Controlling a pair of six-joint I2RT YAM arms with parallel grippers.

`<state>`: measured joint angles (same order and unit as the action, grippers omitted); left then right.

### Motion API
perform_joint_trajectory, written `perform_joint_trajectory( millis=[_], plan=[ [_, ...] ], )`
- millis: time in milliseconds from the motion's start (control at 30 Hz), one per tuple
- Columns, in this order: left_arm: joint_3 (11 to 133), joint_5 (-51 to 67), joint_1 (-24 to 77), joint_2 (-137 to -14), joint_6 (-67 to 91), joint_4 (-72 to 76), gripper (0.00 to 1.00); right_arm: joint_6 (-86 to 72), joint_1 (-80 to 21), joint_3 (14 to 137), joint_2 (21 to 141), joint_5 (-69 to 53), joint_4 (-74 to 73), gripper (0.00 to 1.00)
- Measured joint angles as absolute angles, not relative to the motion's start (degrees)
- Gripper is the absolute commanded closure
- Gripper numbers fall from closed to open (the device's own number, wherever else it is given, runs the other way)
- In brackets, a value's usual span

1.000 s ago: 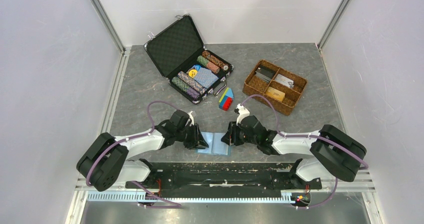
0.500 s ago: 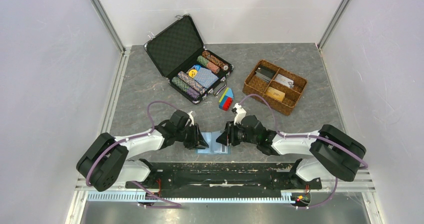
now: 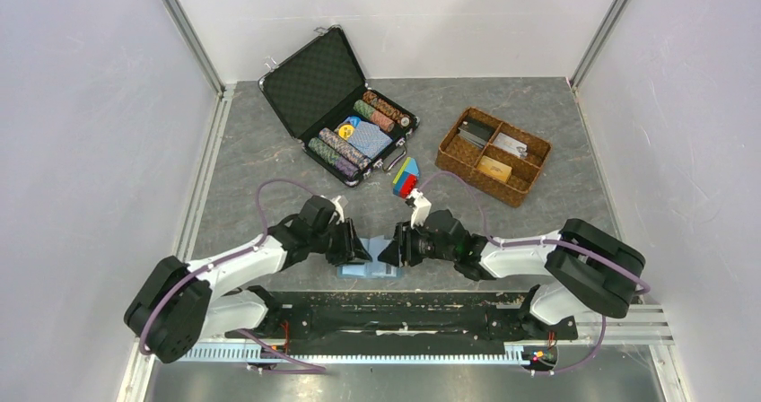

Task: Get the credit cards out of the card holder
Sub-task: Open the card holder at the center of the board.

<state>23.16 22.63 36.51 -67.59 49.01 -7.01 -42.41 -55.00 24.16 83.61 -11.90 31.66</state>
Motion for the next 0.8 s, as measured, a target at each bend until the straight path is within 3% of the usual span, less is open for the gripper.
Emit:
perform_joint_trajectory(
  millis=[467, 800],
  plan=[
    [31.9, 9.5, 35.9, -61.1, 47.3, -24.6, 0.43, -42.7, -55.8, 25.9, 85.2, -12.0, 33.3, 0.53],
    [33.3, 2.3, 33.8, -62.6, 46.6, -31.6, 0.43, -43.7, -55.8, 25.9, 86.0, -12.0, 33.9, 0.53]
  ],
)
